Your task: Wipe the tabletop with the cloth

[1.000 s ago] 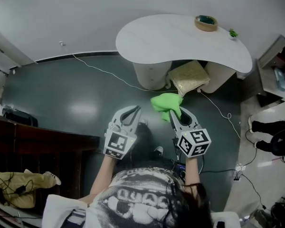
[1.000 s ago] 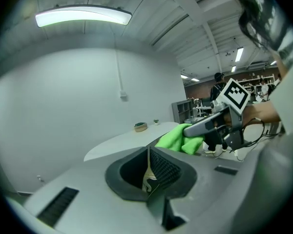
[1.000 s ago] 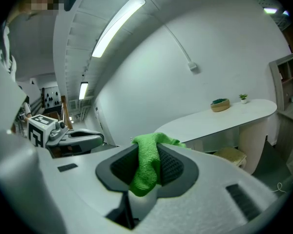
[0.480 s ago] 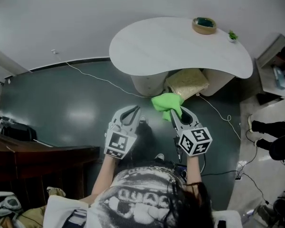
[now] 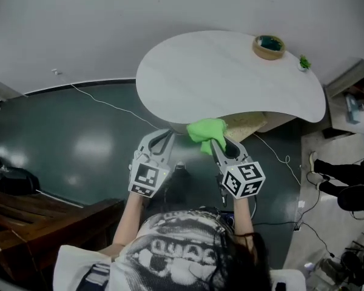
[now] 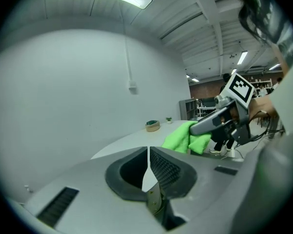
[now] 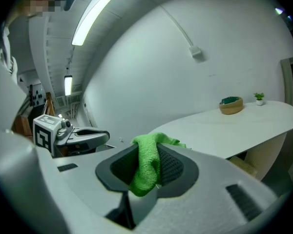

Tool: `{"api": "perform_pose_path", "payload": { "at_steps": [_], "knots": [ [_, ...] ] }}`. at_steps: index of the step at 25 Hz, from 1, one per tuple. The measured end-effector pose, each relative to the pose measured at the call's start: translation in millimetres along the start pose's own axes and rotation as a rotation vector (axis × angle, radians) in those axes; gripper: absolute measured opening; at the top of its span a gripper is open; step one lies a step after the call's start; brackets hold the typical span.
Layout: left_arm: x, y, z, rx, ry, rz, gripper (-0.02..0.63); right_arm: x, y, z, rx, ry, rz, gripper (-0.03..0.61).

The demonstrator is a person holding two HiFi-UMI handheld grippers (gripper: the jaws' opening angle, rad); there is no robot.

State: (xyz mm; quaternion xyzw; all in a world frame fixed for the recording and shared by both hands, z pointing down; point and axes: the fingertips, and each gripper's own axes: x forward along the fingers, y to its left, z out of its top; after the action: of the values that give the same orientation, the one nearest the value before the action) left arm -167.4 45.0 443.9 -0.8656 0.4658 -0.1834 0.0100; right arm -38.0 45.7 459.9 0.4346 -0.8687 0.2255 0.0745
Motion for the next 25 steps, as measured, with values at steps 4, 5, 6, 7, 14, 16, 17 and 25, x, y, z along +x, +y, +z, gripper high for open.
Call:
{"api": "perform_pose_path", "payload": {
  "at_steps": [4, 5, 6, 7, 14, 16, 17, 25],
  "knots": [
    [23, 41, -14, -0.014, 0.018, -0.018, 0.012, 45, -1, 12, -0.006, 0.029, -0.008, 0.092],
    [27, 49, -19, -0.018, 0.025, -0.024, 0.012, 55, -1, 14, -0.007, 0.035, -0.013, 0.092],
    [31, 57, -23, -0.021, 0.030, -0.030, 0.014, 64, -2, 16, -0.007, 0.039, -0.018, 0.092],
    [36, 64, -26, -0.022, 0.035, -0.037, 0.014, 72, -4, 19, -0.006, 0.041, -0.025, 0.092],
    [58, 101, -32, -0.001, 0.031, -0.068, 0.014, 113, -13, 26, 0.011, 0.048, -0.057, 0.092],
    [63, 108, -32, -0.006, 0.026, -0.067, 0.012, 120, -14, 26, 0.013, 0.057, -0.058, 0.092],
    [64, 111, -33, -0.009, 0.027, -0.067, 0.012, 122, -14, 25, 0.014, 0.062, -0.059, 0.092],
    [69, 110, -38, -0.041, 0.037, -0.060, 0.014, 139, -21, 27, 0.012, 0.091, -0.032, 0.092]
  ]
}}
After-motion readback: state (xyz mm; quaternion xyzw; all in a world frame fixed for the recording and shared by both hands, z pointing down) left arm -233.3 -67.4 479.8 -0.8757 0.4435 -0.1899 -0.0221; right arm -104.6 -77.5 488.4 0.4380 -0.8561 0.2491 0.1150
